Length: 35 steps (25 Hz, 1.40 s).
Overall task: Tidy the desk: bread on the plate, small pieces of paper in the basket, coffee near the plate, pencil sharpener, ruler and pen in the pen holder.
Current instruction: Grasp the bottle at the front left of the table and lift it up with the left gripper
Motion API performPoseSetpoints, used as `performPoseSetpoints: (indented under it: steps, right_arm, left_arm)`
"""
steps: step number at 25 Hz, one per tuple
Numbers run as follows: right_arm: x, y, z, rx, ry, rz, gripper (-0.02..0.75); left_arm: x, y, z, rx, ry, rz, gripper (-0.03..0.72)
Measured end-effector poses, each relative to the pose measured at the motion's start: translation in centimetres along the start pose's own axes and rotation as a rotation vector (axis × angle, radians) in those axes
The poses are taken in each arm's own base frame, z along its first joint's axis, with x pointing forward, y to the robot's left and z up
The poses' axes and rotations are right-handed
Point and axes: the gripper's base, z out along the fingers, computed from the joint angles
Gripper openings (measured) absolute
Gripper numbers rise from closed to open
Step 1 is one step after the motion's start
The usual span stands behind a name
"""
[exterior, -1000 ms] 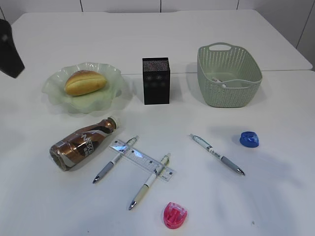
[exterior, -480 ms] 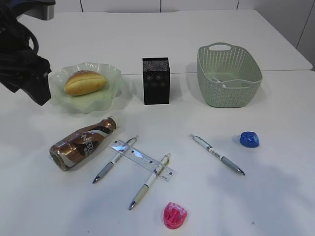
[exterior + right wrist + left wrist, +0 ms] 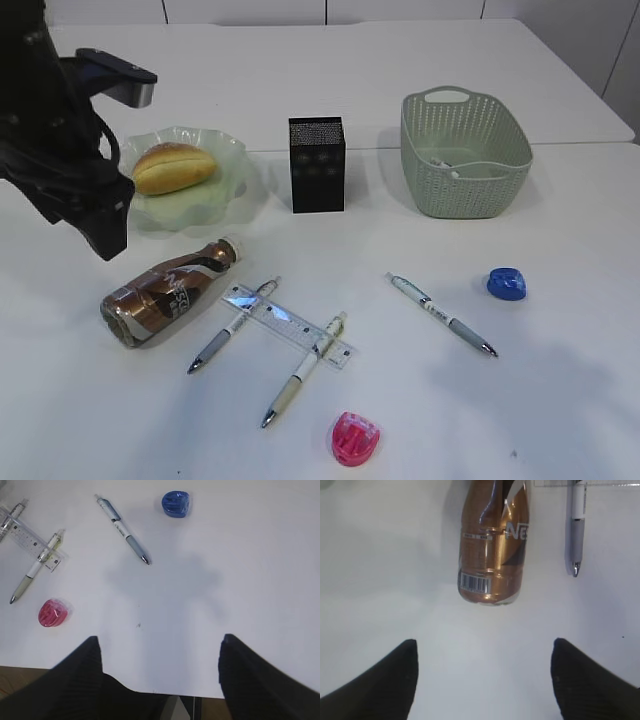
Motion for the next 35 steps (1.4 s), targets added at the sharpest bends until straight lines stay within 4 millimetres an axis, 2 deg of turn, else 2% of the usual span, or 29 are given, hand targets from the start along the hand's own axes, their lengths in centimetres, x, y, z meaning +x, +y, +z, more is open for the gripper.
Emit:
performPoseSetpoints:
  steps: [4, 12, 18, 35]
  right_arm:
    - [0.0, 0.0, 0.0, 0.0, 0.002, 0.0, 0.564]
    - [0.1, 0.0, 0.0, 0.0, 0.006, 0.0, 0.564]
    - [0.1, 0.0, 0.0, 0.0, 0.008, -0.007, 0.564]
    - [0.1, 0.0, 0.0, 0.004, 0.015, -0.023, 0.564]
  left_arm:
    - [-0.8, -0.1, 1.9, 0.023, 0.04, 0.009, 0.591]
    - [-4.2, 0.0, 3.2, 0.061, 0.007, 0.004, 0.596]
    - [-5.9, 0.1, 5.1, 0.078, 0.018, 0.004, 0.592]
    - [-7.2, -0.2, 9.6, 0.115, 0.086, 0.009, 0.585]
